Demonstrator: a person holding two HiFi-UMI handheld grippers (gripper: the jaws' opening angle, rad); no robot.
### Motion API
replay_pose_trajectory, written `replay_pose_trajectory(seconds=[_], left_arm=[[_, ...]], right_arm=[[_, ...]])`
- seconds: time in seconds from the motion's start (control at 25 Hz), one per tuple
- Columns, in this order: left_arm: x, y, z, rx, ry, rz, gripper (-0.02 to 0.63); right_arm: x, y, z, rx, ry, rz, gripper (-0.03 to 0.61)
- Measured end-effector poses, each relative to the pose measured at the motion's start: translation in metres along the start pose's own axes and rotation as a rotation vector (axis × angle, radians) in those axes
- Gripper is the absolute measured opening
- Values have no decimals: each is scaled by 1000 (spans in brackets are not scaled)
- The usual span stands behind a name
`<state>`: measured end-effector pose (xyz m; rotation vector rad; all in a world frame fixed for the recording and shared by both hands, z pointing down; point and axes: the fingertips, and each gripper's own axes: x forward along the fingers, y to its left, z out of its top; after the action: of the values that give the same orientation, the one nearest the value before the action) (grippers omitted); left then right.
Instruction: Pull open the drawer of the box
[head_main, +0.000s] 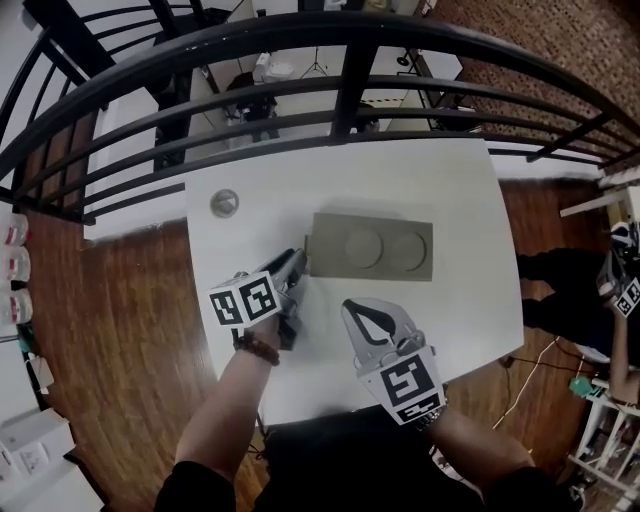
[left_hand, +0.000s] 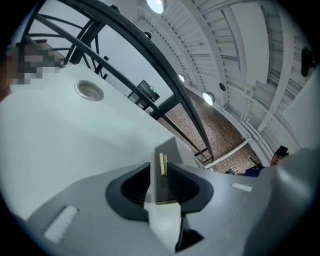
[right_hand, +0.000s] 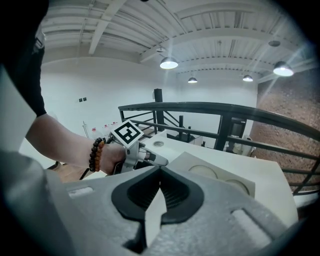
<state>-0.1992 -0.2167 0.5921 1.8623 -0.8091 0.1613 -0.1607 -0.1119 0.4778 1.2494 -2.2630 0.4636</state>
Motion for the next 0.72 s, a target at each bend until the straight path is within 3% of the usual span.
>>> replay_pose_trajectory(seconds=[0.28, 0.72], left_arm=[[13, -4, 3, -127, -10, -102, 107], [16, -5, 2, -158, 24, -121, 46]], right_arm=[[10, -9, 2, 3, 0, 4, -8], [18, -9, 8, 9, -9, 4, -8]])
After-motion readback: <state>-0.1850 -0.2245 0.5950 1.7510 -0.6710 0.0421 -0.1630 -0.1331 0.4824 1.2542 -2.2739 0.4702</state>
